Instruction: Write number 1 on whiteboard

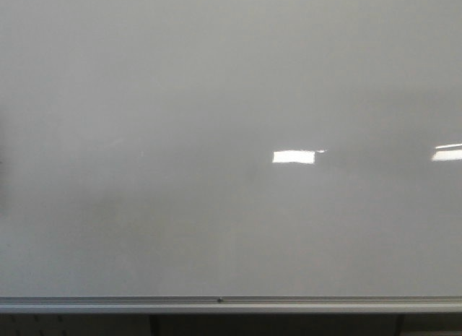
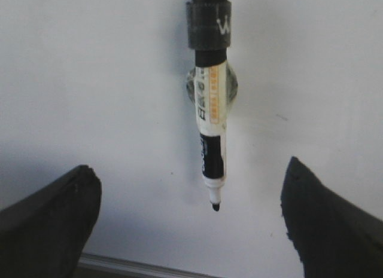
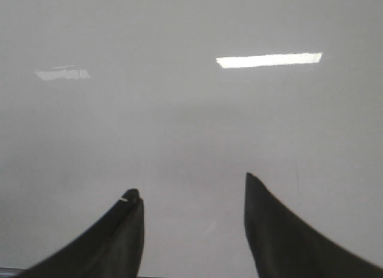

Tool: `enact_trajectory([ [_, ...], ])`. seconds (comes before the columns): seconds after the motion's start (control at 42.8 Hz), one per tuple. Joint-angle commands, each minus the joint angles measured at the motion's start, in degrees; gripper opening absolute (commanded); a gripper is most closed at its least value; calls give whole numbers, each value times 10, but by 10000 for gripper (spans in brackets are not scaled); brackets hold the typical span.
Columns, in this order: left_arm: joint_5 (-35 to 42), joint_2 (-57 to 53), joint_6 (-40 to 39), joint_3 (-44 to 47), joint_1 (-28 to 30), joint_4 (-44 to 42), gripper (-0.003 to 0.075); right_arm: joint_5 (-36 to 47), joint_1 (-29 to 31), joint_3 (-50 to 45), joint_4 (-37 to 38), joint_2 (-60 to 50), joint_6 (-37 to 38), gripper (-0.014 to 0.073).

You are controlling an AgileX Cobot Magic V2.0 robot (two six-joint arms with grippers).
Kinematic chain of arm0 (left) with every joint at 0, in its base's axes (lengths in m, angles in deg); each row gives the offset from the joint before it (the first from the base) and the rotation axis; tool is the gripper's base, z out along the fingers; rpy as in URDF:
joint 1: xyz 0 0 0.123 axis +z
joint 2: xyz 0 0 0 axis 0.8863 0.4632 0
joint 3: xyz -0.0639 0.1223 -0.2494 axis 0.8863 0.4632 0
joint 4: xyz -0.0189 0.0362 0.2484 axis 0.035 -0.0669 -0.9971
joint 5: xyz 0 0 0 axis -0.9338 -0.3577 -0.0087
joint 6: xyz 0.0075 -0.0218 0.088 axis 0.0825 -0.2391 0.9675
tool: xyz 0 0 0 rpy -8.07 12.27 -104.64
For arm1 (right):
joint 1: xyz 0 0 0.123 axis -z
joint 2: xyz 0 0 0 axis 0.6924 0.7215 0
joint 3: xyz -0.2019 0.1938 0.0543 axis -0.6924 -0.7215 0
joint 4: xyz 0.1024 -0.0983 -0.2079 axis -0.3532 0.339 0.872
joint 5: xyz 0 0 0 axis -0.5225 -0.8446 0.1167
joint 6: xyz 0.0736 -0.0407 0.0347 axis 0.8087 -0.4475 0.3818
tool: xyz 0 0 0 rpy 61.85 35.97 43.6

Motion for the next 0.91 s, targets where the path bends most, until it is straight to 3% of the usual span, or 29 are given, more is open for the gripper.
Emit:
enact_trajectory([
  [0.0, 45, 25, -8, -39, -2, 5, 596, 43, 1, 21, -1, 9, 1, 414],
  [0.888, 76, 165, -33, -120, -22, 12, 583, 43, 1, 21, -1, 9, 0, 414],
])
